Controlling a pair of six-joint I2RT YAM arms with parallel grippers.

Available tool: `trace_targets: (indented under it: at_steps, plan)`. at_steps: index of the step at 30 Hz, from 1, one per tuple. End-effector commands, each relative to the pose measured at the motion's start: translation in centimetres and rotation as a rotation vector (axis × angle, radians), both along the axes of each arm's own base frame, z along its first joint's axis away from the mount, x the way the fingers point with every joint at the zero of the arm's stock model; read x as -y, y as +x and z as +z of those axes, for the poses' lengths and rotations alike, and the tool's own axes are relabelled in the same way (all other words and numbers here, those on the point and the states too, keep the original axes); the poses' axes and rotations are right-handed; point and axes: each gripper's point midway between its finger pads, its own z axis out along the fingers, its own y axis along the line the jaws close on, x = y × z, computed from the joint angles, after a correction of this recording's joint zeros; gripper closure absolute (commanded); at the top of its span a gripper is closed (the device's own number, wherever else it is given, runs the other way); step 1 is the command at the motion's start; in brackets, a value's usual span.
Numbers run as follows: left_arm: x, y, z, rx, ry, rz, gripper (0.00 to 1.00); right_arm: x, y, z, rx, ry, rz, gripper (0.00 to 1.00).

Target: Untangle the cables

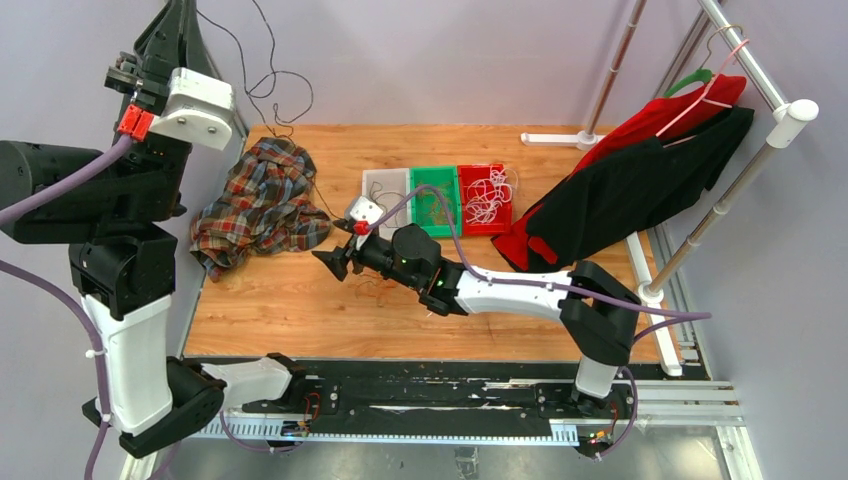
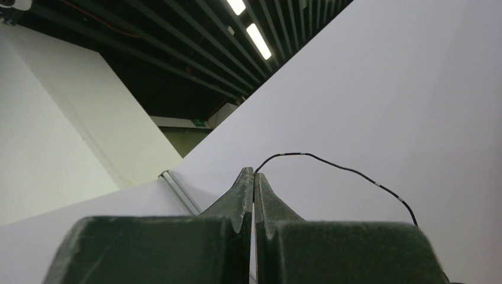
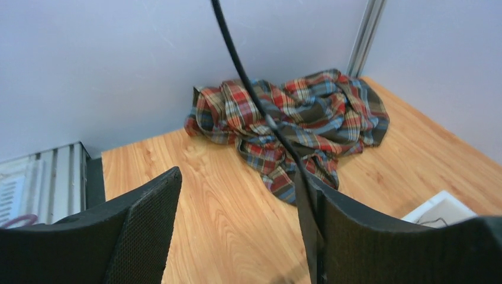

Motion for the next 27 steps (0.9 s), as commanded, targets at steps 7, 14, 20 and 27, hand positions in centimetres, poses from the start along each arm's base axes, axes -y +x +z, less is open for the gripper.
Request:
trace_targets:
  at_steps: [7, 14, 20, 27]
  plan:
    - [-0.2, -2.7, 1.9, 0.073, -0.021, -0.071, 1.0, 3.7, 5.7, -8.6, -0.072, -0.138, -0.211, 0.48]
    - [-0.8, -3.5, 3.0, 0.111, -0.045, -0.064, 1.0, 6.5, 5.9, -16.4, -0.151, -0.247, -0.292, 0.63]
    - [-2.5, -4.7, 5.6, 0.213, -0.082, 0.02, 1.0, 10.2, 5.9, -21.3, -0.21, -0.298, -0.383, 0.63]
    - [-5.5, -7.1, 9.9, 0.443, -0.188, 0.178, 0.99, 13.4, 4.5, -24.0, -0.29, -0.272, -0.423, 0.5]
